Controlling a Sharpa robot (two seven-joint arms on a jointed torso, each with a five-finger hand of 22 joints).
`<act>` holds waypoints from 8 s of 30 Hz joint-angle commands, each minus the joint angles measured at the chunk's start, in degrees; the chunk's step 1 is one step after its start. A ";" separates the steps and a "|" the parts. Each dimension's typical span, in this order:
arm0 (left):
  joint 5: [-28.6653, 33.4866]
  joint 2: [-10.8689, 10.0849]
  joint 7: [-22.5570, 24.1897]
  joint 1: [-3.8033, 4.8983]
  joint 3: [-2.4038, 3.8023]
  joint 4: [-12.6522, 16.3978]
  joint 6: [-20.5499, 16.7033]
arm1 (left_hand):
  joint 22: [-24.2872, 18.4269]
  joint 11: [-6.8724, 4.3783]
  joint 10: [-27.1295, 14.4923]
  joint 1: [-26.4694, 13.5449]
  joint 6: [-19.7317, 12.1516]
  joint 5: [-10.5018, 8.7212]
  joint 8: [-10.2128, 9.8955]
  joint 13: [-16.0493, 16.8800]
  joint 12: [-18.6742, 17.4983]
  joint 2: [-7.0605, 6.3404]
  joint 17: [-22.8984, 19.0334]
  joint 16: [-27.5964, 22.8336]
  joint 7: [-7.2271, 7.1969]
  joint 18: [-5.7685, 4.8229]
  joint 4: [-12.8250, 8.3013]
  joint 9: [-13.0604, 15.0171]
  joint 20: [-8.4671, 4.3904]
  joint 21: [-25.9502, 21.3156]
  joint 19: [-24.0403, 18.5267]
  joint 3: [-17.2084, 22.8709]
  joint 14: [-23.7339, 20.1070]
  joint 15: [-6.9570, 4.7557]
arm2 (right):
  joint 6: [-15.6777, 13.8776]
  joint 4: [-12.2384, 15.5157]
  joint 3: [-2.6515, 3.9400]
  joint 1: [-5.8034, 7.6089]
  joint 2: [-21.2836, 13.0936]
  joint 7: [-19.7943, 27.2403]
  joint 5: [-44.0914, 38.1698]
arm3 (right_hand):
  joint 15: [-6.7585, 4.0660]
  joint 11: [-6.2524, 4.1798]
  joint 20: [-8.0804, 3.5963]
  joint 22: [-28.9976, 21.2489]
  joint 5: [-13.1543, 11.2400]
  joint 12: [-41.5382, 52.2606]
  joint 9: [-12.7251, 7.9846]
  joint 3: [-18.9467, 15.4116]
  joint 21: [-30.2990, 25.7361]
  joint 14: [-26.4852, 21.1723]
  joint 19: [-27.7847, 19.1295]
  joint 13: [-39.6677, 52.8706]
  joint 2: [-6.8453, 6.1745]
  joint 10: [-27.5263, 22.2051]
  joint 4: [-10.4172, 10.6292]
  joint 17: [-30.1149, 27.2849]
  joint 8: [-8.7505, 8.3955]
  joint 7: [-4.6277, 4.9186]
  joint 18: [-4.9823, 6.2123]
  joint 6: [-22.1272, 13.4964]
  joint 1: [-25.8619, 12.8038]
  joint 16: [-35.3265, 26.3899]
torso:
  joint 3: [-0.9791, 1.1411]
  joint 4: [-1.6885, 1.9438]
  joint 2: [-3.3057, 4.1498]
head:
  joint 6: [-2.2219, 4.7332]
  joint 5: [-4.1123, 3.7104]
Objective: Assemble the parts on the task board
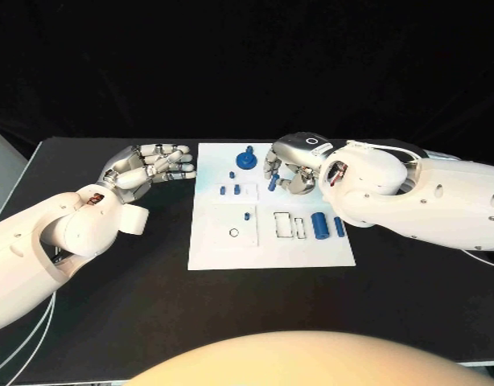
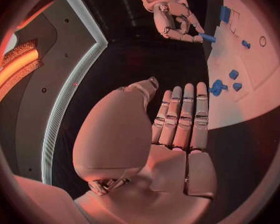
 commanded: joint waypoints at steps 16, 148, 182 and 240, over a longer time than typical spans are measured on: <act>0.19 0.61 0.33 -0.02 0.05 0.17 1.08 | -0.09 0.03 -0.27 0.08 0.40 0.20 0.01 0.06 0.32 0.47 0.05 -0.25 0.33 0.81 0.31 -0.09 0.02 -0.21 0.50 -0.11 0.41 -0.07 | -1.28 2.73 -1.40 -2.99 6.15 -0.45 -5.87 | -0.25 -3.67 -0.30 -0.03 0.70 0.12 0.17 0.82 0.08 1.63 0.97 3.25 0.32 5.25 -0.39 -0.25 0.41 -0.01 -1.14 0.39 -0.64 0.11 | 0.02 0.05 0.11 | -0.18 1.87; 0.22 0.53 0.02 -1.03 0.08 -0.13 1.55 | -0.43 0.03 -0.43 -0.03 0.39 0.20 -0.04 0.06 0.47 0.65 0.40 -0.92 0.30 0.81 0.82 -0.28 0.05 -0.90 0.87 -0.61 0.59 -0.05 | -2.44 -4.83 -2.89 -10.59 11.90 -0.78 -10.82 | 2.15 -0.73 1.92 -7.17 4.32 -4.10 -1.78 -7.58 -9.06 -0.19 -1.69 -0.25 -3.16 -8.30 -1.20 -7.47 -6.29 2.21 0.43 -11.01 -7.92 -3.32 | 0.05 -0.02 0.04 | -0.18 3.55; 0.22 0.37 -0.08 -1.24 0.07 -0.63 1.62 | -0.47 0.03 -0.46 -0.04 0.39 0.20 -0.05 0.06 0.50 0.74 0.46 -1.05 0.29 0.81 0.88 -0.31 0.06 -1.04 0.93 -0.68 0.62 -0.04 | -16.84 -1.16 -1.44 -7.81 3.89 6.33 11.71 | 2.53 -0.18 2.29 -17.25 6.85 2.56 -6.17 -26.49 -21.75 -1.16 -1.79 0.35 0.03 -8.07 12.89 -13.58 -6.05 3.47 1.93 -10.49 3.74 -6.81 | 0.21 -0.40 -0.01 | -0.18 2.31; -0.28 -0.30 1.06 -1.93 0.05 0.45 1.08 | -0.55 -0.74 0.90 0.07 1.56 0.20 0.59 0.06 0.85 0.78 0.97 -1.67 -0.77 0.84 1.00 -0.22 -0.07 -1.71 1.47 -0.82 1.13 -0.47 | 3.73 0.22 -2.30 -6.07 -9.46 -22.30 27.97 | -2.06 -6.45 -1.53 14.29 14.61 82.08 6.79 -41.20 12.96 5.79 3.51 86.03 5.23 20.46 13.27 24.43 8.68 -2.68 -3.68 -5.20 -22.55 9.29 | 0.32 -1.93 -0.63 | -0.18 -2.91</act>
